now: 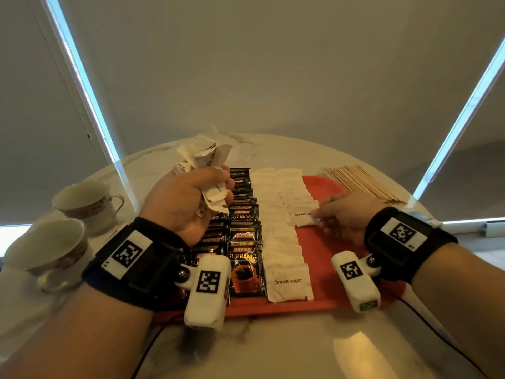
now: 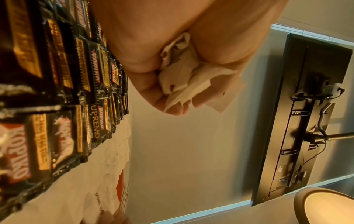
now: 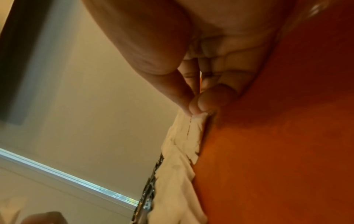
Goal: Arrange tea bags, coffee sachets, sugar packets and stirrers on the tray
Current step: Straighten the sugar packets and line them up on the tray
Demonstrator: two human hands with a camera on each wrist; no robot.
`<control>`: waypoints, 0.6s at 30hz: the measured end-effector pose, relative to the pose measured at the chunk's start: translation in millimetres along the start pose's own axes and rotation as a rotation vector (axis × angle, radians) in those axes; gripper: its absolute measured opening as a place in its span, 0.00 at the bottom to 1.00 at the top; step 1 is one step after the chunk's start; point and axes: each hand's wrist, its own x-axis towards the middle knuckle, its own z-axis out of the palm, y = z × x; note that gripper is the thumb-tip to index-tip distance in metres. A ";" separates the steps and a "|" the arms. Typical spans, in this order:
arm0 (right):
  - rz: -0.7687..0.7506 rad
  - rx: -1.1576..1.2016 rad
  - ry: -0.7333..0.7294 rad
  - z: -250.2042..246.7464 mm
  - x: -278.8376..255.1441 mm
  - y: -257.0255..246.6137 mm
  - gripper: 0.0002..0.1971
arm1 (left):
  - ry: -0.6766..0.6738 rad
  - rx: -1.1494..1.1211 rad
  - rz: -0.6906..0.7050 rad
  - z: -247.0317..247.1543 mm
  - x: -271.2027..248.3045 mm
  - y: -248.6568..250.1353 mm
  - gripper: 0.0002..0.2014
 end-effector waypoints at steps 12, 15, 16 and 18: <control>-0.046 0.156 0.023 -3.0 -0.1 6.5 0.13 | -0.015 0.020 -0.019 -0.2 -0.5 0.5 0.06; -0.174 0.186 0.044 3.5 -7.0 -4.8 0.10 | -0.045 0.038 -0.032 1.9 -1.9 -2.7 0.09; -0.232 0.204 0.011 9.1 -12.3 -11.7 0.08 | -0.063 0.039 -0.045 3.4 -3.5 -2.9 0.11; -0.356 0.262 -0.129 25.6 -28.1 -28.0 0.10 | -0.131 0.036 -0.094 7.2 -7.7 -2.7 0.13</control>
